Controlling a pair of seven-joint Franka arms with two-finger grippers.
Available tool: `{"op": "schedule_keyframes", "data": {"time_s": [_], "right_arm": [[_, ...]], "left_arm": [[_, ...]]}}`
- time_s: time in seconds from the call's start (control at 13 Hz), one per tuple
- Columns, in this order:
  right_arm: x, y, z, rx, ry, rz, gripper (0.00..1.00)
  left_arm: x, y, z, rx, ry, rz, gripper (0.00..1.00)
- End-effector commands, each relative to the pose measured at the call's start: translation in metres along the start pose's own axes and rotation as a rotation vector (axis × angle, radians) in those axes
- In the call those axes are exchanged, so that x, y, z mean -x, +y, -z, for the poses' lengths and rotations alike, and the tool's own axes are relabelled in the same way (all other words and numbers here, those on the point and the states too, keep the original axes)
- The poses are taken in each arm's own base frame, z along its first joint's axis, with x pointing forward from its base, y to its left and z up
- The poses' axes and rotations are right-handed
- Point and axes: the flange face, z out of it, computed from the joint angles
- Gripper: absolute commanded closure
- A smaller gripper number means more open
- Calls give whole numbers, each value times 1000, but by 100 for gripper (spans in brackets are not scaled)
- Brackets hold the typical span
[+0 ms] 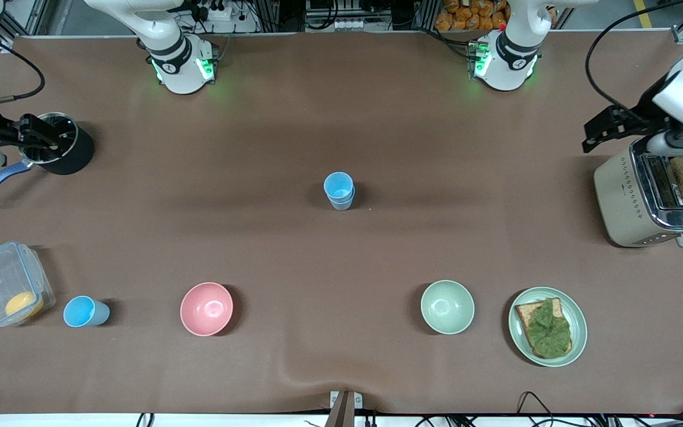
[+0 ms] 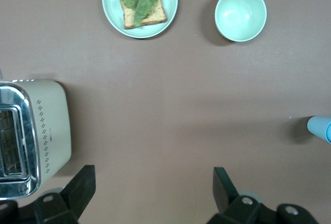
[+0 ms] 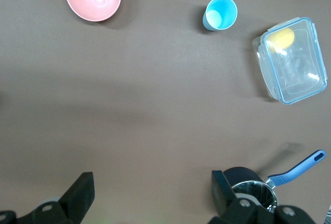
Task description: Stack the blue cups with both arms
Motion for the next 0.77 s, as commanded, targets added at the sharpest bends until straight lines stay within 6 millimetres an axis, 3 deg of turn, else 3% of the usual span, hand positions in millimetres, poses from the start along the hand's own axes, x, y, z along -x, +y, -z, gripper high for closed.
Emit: {"op": "schedule_keyframes", "data": {"time_s": [0.0, 0.69], "right_arm": [[0, 5, 2, -20, -1, -7, 0], [0, 5, 2, -20, -1, -7, 0]], "left_arm": [[7, -2, 0, -43, -19, -19, 0], [8, -7, 3, -57, -24, -9, 0]]}}
